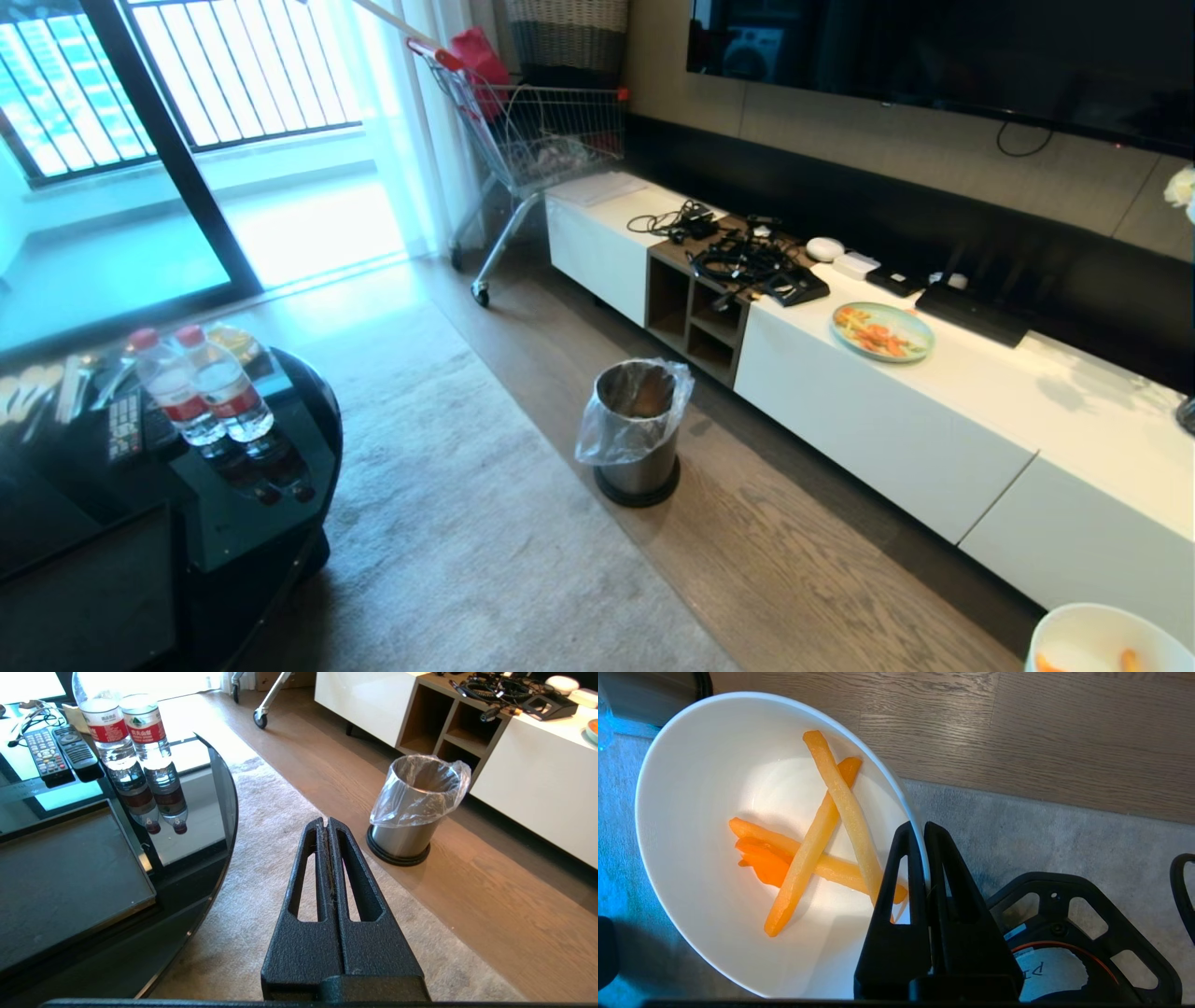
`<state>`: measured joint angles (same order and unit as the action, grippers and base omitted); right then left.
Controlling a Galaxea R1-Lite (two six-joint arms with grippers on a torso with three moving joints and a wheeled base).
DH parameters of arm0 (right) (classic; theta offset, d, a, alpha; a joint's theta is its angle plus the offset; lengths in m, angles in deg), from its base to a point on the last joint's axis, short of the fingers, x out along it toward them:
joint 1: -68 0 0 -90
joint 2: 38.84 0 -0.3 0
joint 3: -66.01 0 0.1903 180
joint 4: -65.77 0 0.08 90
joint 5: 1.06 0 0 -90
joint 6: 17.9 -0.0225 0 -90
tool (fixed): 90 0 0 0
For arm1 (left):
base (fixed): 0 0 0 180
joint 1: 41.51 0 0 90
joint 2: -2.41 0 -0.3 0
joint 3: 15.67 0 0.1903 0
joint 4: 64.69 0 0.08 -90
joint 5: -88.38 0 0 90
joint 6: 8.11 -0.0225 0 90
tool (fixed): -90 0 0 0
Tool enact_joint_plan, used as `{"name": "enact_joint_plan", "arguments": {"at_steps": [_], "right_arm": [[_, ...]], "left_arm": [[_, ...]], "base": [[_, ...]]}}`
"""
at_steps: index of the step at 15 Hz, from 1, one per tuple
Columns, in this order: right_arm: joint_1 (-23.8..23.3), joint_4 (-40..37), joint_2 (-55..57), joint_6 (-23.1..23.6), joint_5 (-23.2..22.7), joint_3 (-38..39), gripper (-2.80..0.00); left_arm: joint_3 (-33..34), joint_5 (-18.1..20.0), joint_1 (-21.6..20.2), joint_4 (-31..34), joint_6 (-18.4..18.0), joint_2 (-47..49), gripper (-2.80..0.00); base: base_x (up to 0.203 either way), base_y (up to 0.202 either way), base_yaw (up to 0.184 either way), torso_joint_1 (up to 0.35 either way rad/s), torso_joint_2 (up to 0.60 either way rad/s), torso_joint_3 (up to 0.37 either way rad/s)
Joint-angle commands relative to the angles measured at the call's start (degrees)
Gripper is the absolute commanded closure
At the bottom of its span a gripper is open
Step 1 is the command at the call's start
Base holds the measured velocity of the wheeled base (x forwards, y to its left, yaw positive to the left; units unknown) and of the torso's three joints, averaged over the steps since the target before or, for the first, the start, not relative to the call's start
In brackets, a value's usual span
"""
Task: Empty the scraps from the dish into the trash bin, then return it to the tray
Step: Move the bowl over the trash can
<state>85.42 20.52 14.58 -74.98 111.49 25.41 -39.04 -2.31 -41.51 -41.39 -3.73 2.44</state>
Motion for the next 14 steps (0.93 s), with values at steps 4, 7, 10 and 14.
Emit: {"name": "enact_joint_plan", "arguments": {"at_steps": [4,7,10,14], "right_arm": [[0.2,-0.1,-0.1,-0.4,0.1,0.7,0.0],[0.3,-0.1,-0.1,-0.4,0.1,0.7,0.0],[0.3,-0.2,-0.1,-0.3,0.1,0.7,0.0],[0.2,-0.2,-0.2,-0.3,0.1,0.7,0.0]], "left_arm": [[0.0,0.0,0.0,0.0,0.0,0.0,0.0],[0.0,0.0,0.0,0.0,0.0,0.0,0.0],[0.0,0.0,0.0,0.0,0.0,0.0,0.0],[0.0,0.0,0.0,0.0,0.0,0.0,0.0]], "base": [[0.0,0.0,0.0,0.0,0.0,0.0],[0.126,0.0,0.001,0.002,0.0,0.007],[0.185,0.0,0.003,0.004,0.0,0.002],[0.187,0.0,0.002,0.002,0.0,0.004]]}}
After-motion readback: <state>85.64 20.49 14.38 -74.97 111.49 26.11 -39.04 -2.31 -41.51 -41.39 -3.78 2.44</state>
